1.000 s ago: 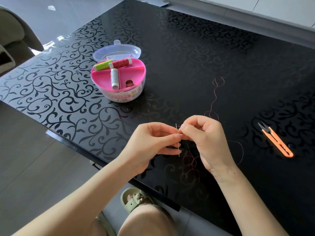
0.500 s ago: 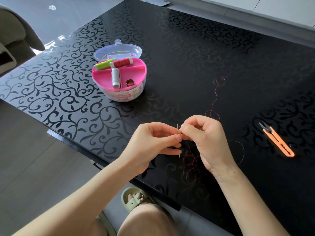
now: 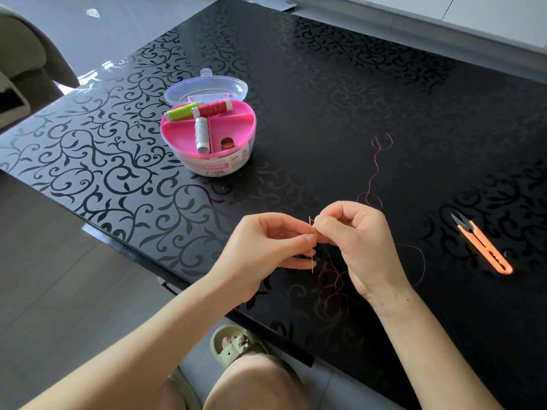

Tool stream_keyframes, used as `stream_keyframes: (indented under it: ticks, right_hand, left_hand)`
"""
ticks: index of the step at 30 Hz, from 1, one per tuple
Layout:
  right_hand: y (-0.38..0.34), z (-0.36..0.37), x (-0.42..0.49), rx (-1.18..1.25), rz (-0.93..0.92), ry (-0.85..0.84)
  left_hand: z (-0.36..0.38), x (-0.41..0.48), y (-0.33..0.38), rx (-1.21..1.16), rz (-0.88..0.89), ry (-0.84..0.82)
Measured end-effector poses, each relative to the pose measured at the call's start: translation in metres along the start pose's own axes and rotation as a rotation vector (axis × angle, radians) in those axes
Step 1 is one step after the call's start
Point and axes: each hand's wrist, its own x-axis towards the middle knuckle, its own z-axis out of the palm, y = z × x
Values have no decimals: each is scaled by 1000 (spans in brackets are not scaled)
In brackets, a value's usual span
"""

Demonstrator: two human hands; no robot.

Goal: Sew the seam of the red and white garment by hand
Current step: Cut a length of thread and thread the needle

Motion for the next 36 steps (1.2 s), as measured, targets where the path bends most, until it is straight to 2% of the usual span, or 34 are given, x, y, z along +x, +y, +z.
stream_keyframes:
  ticks: [36]
  right_hand:
    - [-2, 1, 0, 16, 23, 7]
  left_hand:
    - [0, 2, -3, 16, 32, 12]
